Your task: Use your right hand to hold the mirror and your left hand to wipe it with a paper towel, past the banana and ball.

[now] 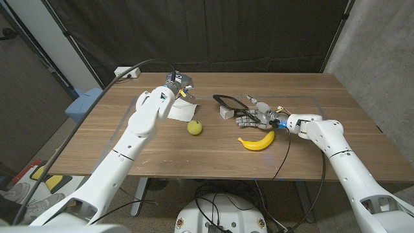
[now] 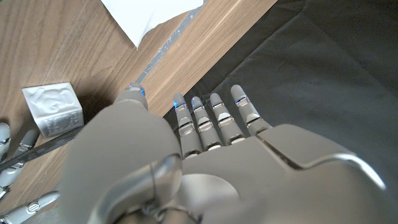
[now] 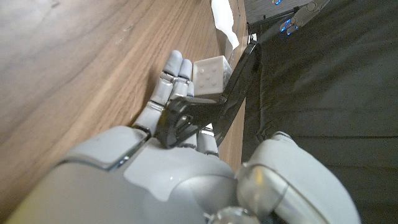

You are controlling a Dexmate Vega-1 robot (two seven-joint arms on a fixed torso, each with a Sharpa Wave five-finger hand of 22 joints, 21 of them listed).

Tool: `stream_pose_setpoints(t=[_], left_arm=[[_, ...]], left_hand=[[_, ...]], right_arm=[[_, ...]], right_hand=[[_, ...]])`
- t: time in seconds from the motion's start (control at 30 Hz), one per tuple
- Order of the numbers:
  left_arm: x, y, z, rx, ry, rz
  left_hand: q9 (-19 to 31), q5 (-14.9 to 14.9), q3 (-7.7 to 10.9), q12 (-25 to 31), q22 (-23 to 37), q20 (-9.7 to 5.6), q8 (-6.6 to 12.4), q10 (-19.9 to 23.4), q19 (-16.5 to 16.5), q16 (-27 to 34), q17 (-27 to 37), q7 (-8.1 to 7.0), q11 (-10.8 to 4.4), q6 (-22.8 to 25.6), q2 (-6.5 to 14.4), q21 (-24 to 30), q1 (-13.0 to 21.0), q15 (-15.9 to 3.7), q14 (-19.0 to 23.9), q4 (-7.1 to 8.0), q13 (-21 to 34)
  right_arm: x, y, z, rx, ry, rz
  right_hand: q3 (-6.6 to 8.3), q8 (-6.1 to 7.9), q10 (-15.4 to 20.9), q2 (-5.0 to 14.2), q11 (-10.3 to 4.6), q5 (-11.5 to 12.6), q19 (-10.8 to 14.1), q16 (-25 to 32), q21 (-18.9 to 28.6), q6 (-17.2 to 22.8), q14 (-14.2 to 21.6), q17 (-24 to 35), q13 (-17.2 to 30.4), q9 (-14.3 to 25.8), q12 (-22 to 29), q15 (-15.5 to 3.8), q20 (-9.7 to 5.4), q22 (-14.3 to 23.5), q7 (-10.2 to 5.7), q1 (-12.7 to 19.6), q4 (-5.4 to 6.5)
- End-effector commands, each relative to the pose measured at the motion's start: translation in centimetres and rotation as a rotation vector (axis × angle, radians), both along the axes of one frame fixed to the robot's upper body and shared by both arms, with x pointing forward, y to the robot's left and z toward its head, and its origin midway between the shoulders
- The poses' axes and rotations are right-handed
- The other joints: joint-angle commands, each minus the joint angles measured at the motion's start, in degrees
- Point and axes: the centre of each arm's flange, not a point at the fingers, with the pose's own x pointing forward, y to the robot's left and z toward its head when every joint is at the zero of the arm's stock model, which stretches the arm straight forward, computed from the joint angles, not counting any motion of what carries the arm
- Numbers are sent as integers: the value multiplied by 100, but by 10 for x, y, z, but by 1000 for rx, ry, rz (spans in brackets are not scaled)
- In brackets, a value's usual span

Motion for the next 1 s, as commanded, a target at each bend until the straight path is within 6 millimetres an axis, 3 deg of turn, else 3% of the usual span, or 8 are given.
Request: stream_pose_setpoints(t=[0.03,0.2,0.3,0.37,0.47,0.77,0.87,1.0], left_arm=[[-5,6,-1,4,-16,-9],[-7,8,-1,10,-20,-19],[-8,11,-1,8,-26,-27],[-9,14,-1,5,-33,-31],[-11,19,-1,-1,-43,-38],[-16,34,-2,-35,-78,-63],[-16,36,-2,-38,-81,-61],[-15,39,-1,-42,-85,-63]], left_hand=[[10,13,13,38,16,-5,-21,16,0,52,4,-18,-41,-5,7,-13,-6,-231,-13,-22,12],[10,12,2,38,16,-2,-22,12,6,57,-13,-22,-45,-6,5,-25,-4,-238,-12,-21,4],[9,11,-2,42,16,-7,-20,19,10,58,-19,-26,-45,1,4,-29,-3,-242,-12,-21,2],[9,11,-6,41,16,-1,-22,16,8,59,-26,-26,-43,-4,4,-35,-4,-240,-13,-19,-1],[9,11,-14,47,17,-2,-22,29,10,64,-35,-15,-51,-5,3,-43,-6,-242,-9,-16,-4],[9,6,-48,56,18,-2,-15,49,19,71,-64,-23,-51,19,-5,-67,-35,-252,-9,5,-15],[8,5,-61,53,18,9,-21,40,16,73,-74,-19,-56,8,-10,-78,-45,-253,-10,12,-19],[8,4,-72,53,18,13,-22,40,18,73,-85,-22,-59,5,-11,-87,-52,-240,-18,18,-22]], right_arm=[[-13,-18,-4,38,17,-57],[-20,-22,-5,55,8,-96],[-25,-22,-6,88,-3,-122],[-28,-23,-6,101,-14,-144],[-32,-24,-4,117,-33,-171],[-47,-35,2,182,-113,-281],[-50,-38,3,227,-143,-305],[-54,-43,4,292,-196,-337]], right_hand=[[-60,-7,-415,75,-2,22,-228,-65,-383,-294,-801,-117,-167,-13,-30,473,188,17,331,-52,-47],[-170,-4,-1106,142,0,24,-623,-82,-1002,-769,-1549,-245,-375,-34,-30,603,472,26,330,-171,-85],[-431,73,-1644,287,-4,40,-465,-22,-1949,-1093,-1897,-293,-438,-48,81,613,588,81,326,-315,-240],[-690,71,-1847,451,-2,42,-325,-63,-2869,-1235,-2157,-302,-440,-44,71,624,601,116,323,-330,-434],[-887,80,-1942,574,-2,50,-231,-64,-3628,-1302,-2336,-306,-439,-46,96,623,603,155,322,-347,-541],[-899,95,-2006,634,-5,27,-606,-74,-3812,-1268,-2497,-305,-440,-44,103,624,513,185,274,-336,-556],[-882,100,-1966,651,-7,20,-702,-71,-3828,-1248,-2498,-304,-439,-45,119,622,207,190,252,-320,-561],[-863,102,-1942,671,-7,18,-752,-72,-3835,-1234,-2503,-305,-439,-46,126,611,32,189,251,-298,-570]])
